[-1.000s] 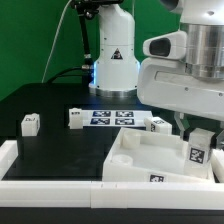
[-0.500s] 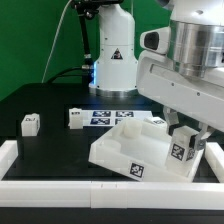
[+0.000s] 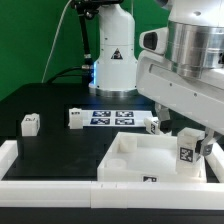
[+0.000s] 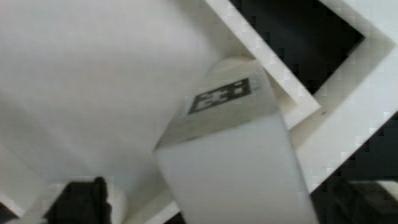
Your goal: Assemble one leg
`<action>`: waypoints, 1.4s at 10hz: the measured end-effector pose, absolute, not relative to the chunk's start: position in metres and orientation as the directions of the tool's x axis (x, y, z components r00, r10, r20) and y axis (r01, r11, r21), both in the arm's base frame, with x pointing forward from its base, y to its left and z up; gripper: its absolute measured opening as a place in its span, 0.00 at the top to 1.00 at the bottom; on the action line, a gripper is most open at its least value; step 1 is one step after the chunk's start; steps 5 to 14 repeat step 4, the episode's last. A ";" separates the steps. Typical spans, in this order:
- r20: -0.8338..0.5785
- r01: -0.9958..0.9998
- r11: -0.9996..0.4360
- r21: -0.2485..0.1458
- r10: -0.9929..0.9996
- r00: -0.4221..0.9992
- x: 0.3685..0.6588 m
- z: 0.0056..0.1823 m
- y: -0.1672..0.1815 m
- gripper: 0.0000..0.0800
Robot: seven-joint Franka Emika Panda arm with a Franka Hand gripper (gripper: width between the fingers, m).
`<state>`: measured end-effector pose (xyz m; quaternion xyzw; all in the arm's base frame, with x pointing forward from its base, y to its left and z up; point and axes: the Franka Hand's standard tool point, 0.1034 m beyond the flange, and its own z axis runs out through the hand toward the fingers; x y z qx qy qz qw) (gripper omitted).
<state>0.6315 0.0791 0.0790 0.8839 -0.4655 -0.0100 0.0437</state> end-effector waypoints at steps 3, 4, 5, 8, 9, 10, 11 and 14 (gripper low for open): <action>0.023 -0.822 -0.563 0.087 -0.824 0.566 0.631 0.079 0.079 0.19; 0.023 -0.822 -0.563 0.087 -0.824 0.566 0.631 0.079 0.079 0.19; 0.023 -0.822 -0.563 0.087 -0.824 0.566 0.631 0.079 0.079 0.19; 0.023 -0.822 -0.563 0.087 -0.824 0.566 0.631 0.079 0.079 0.19; 0.023 -0.822 -0.563 0.087 -0.824 0.566 0.631 0.079 0.079 0.19; 0.023 -0.822 -0.563 0.087 -0.824 0.566 0.631 0.079 0.079 0.19; 0.023 -0.822 -0.563 0.087 -0.824 0.566 0.631 0.079 0.079 0.19; 0.023 -0.822 -0.563 0.087 -0.824 0.566 0.631 0.079 0.079 0.19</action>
Offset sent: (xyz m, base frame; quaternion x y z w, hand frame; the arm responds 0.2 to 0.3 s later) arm 0.0000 0.0000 0.0000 0.0000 0.0000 0.0000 1.0000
